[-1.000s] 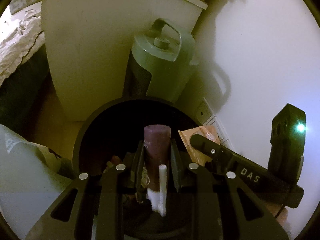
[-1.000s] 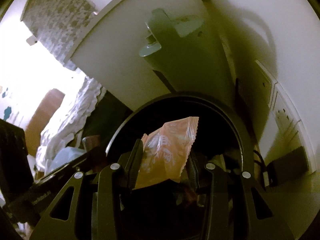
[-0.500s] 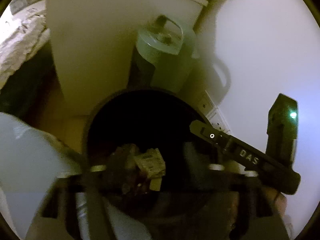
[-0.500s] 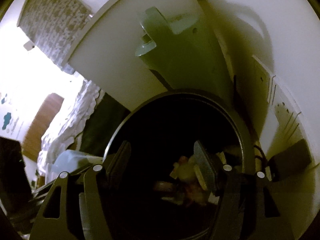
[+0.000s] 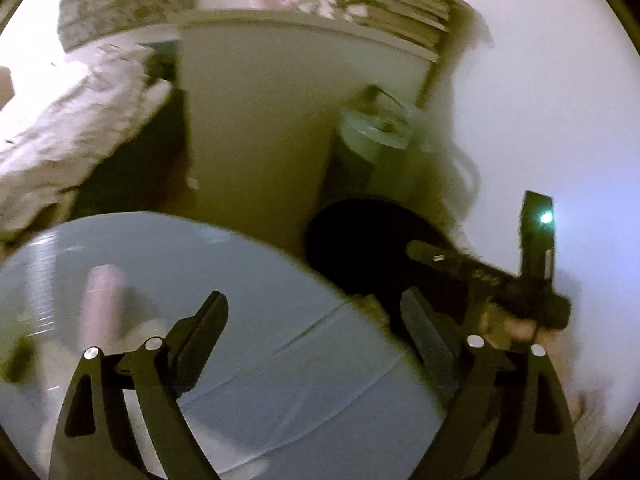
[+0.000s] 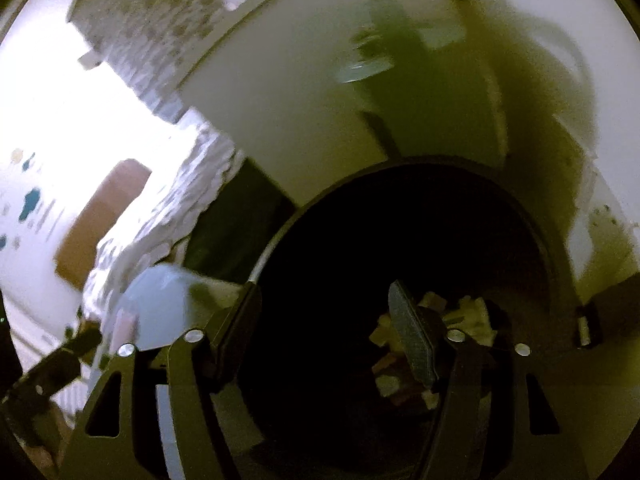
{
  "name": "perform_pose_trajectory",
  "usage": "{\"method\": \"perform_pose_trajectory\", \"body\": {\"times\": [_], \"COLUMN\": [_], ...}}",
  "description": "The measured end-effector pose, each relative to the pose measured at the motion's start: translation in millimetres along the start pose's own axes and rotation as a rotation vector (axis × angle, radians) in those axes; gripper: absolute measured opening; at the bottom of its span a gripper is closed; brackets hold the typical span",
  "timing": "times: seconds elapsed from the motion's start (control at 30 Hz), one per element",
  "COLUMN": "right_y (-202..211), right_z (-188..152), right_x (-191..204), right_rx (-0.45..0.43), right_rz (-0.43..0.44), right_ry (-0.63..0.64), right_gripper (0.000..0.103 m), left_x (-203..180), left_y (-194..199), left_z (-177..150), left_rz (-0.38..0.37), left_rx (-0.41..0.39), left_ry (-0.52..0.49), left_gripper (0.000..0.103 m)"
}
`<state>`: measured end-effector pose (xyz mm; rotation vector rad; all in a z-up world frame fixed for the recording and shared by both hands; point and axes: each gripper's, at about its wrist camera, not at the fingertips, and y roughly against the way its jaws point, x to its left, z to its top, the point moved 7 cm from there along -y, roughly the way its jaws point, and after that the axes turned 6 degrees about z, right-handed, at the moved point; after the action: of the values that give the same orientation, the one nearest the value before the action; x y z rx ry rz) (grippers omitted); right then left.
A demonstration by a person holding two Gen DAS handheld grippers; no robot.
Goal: Collect trash
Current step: 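Grasp the green gum pack with the left gripper while the right gripper grasps the clear plastic tray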
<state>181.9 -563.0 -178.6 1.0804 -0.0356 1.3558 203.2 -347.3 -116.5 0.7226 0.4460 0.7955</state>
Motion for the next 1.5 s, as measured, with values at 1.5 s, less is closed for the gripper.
{"method": "perform_pose_trajectory", "body": {"times": [1.5], "right_y": [-216.8], "right_z": [-98.2], "right_x": [348.7], "right_rx": [0.508], "right_rz": [0.000], "right_ry": [0.550], "right_gripper": [0.056], "left_x": [256.3], "left_y": [9.9], "left_z": [-69.7], "left_rz": [0.321], "left_rx": [0.086], "left_ry": [0.053], "left_gripper": [0.055]}}
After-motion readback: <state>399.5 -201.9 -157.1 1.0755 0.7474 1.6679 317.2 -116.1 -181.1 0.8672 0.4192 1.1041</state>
